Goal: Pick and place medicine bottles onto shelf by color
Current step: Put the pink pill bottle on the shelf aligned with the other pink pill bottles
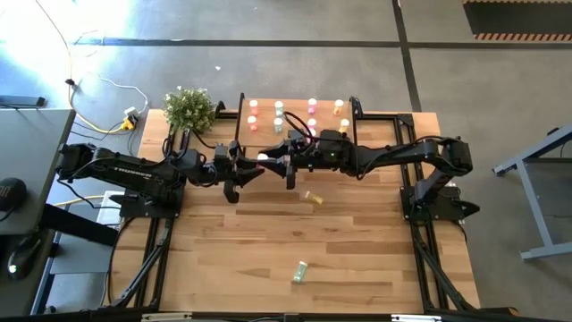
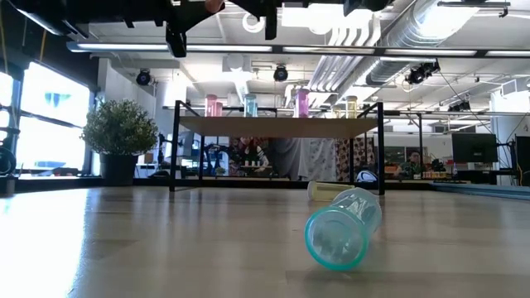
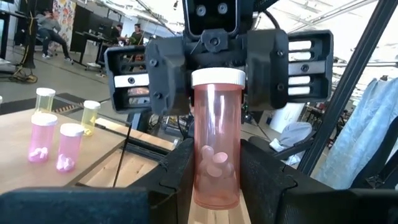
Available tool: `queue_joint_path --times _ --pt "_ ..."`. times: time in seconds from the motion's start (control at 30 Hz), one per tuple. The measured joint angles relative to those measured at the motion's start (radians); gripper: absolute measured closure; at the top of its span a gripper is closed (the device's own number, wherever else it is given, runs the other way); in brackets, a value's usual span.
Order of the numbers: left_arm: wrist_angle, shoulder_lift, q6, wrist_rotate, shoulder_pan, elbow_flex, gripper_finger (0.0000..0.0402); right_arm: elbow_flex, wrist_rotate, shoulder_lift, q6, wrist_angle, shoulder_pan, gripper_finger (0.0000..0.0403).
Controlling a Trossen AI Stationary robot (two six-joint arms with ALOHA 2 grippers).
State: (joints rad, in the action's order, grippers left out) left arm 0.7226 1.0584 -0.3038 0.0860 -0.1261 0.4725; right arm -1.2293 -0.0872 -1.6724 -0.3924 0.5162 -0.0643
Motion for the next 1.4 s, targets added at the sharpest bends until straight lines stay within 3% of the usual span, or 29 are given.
queue_joint_path --times 0.2,0.53,0.83,1.23,1.4 --pt "-0.001 0.0 0.0 0.0 0.0 0.0 0.03 0.0 0.001 -0.012 -0.001 -0.005 0.0 0.0225" --pt "-0.028 0.0 0.0 0.001 0.0 0.0 0.03 0.0 -0.008 -0.012 -0.011 -0.014 -0.001 0.0315" --pt "-0.032 0.0 0.0 0.005 0.0 0.0 0.0294 0.0 -0.001 -0.012 -0.011 -0.019 -0.002 0.0302" --pt "-0.056 0.0 0.011 0.01 0.0 0.0 0.0196 0.0 0.025 -0.012 -0.006 -0.05 -0.002 0.0304" --pt "-0.133 -0.054 0.019 0.036 -0.016 0.0 0.0158 0.0 0.051 -0.012 0.0 -0.07 -0.011 0.0304"
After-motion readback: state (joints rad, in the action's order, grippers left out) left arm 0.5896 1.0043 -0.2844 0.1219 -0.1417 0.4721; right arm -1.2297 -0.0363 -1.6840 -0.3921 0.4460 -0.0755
